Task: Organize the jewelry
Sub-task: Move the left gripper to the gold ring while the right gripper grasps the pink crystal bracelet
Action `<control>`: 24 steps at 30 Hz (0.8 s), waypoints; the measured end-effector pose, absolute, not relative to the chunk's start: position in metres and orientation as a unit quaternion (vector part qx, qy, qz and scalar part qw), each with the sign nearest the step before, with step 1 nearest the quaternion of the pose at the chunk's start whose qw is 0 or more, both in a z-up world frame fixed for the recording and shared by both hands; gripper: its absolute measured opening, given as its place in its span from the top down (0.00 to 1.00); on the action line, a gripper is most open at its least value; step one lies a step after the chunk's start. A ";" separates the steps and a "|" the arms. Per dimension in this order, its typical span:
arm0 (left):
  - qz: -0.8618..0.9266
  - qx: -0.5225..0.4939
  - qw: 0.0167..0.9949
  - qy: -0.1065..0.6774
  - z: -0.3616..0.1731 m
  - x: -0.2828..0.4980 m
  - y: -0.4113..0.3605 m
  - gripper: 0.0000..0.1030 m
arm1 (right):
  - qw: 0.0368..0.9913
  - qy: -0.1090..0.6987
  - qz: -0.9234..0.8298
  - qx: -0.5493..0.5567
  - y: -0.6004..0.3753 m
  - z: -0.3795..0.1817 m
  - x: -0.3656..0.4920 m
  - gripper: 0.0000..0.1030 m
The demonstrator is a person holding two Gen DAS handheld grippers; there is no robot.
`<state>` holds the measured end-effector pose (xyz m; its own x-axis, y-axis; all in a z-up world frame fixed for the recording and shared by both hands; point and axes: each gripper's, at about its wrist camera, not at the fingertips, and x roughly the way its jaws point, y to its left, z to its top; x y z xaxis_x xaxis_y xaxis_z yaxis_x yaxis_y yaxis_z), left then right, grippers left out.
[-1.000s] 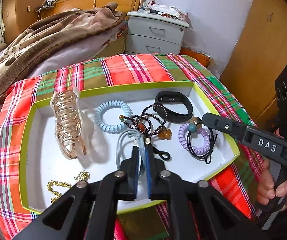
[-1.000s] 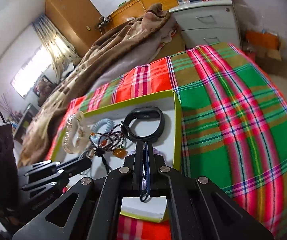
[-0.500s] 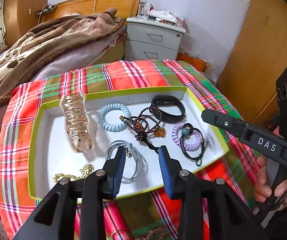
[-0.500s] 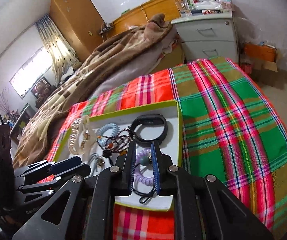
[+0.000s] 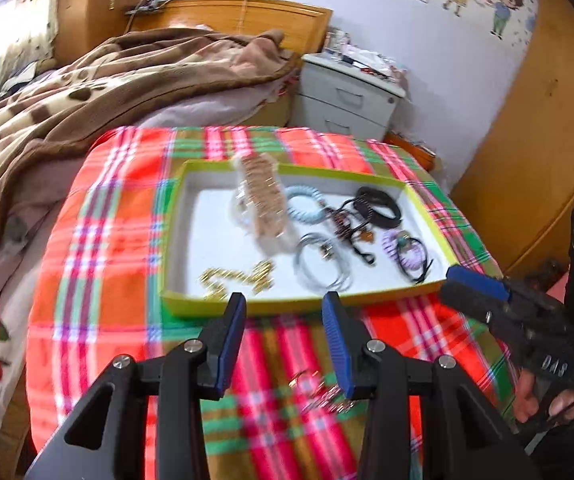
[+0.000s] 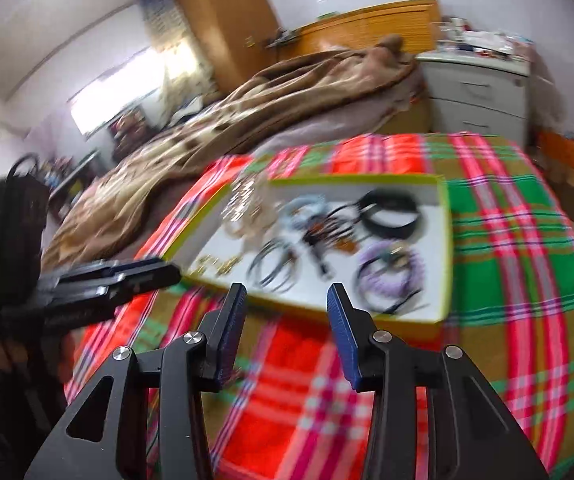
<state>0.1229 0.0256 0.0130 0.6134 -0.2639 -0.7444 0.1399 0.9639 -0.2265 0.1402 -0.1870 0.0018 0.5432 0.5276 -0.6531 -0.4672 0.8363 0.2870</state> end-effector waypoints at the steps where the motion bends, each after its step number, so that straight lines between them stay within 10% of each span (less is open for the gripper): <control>1: -0.108 -0.075 0.895 0.426 0.011 0.120 0.030 0.60 | 0.873 0.389 0.294 0.034 -0.183 -0.002 0.140 0.58; 24: -0.101 -0.102 0.885 0.443 -0.008 0.098 0.061 0.60 | 0.787 0.406 0.423 -0.193 -0.102 -0.048 0.119 0.50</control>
<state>0.0980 0.0612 -0.0082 0.5879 -0.2691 -0.7628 0.0877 0.9587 -0.2706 0.1191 -0.1021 -0.0475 0.3139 0.5086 -0.8017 -0.8218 0.5684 0.0389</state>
